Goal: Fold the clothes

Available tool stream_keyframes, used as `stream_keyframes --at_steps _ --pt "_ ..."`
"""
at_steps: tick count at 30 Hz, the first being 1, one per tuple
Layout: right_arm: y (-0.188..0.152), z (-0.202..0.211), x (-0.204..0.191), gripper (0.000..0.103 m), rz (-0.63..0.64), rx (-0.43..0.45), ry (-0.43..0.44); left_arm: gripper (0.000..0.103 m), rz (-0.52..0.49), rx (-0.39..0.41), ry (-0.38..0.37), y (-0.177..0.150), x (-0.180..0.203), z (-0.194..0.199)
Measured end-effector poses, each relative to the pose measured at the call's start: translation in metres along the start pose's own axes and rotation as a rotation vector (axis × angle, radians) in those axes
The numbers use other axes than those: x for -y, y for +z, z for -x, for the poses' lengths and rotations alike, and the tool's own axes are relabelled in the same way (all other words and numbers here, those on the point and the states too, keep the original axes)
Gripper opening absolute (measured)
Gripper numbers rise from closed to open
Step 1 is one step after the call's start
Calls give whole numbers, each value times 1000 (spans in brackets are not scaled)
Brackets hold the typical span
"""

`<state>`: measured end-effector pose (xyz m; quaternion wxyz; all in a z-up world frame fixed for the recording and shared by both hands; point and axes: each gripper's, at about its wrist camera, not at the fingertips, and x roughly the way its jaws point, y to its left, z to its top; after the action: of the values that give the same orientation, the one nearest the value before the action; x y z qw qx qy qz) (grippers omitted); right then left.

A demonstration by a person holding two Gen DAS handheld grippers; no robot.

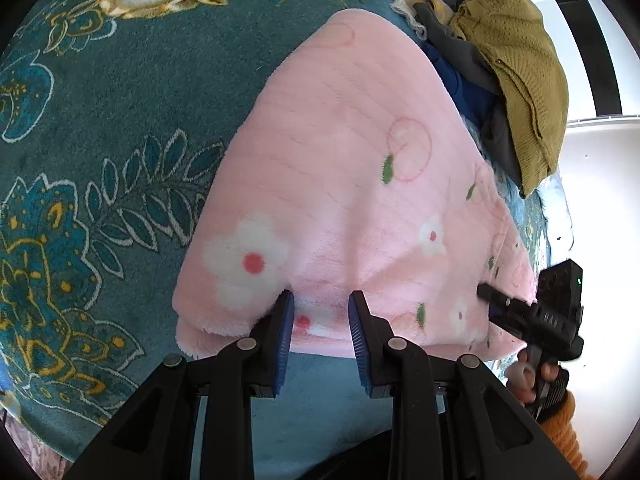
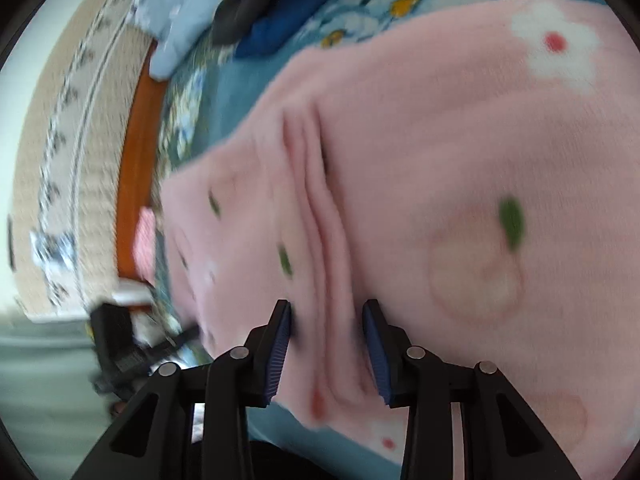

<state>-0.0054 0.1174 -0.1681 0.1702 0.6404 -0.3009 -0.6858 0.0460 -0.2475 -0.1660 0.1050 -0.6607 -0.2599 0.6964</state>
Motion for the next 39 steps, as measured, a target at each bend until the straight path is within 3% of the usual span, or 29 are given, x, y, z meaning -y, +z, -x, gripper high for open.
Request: stream_keyframes --at_steps 4,10,14,19,24,27,29,33,36,39 --pt "-20 3 -2 28 60 -18 -61 28 -13 15 29 -4 7 -2" --pt "-22 1 -4 24 71 -2 -115 28 -36 51 75 -11 16 -4" --pt "-27 19 -12 29 56 48 -18 28 -64 84 123 -17 26 -2" --pt "-45 89 -10 29 71 189 96 28 -100 111 169 -26 39 -1" --pt "-72 193 48 30 -48 420 60 29 -71 157 155 -31 40 10" --pt "-92 238 98 45 -176 516 -3 29 -51 187 141 -33 40 18" --pt "-115 258 133 49 -274 558 -49 29 -37 208 132 -35 39 23" --pt "-149 269 193 59 -460 610 -38 30 -10 249 114 -38 39 34" --pt "-156 255 222 60 -578 597 40 30 44 267 94 -45 32 40" --pt "-149 240 230 63 -606 598 116 30 65 270 99 -57 28 42"
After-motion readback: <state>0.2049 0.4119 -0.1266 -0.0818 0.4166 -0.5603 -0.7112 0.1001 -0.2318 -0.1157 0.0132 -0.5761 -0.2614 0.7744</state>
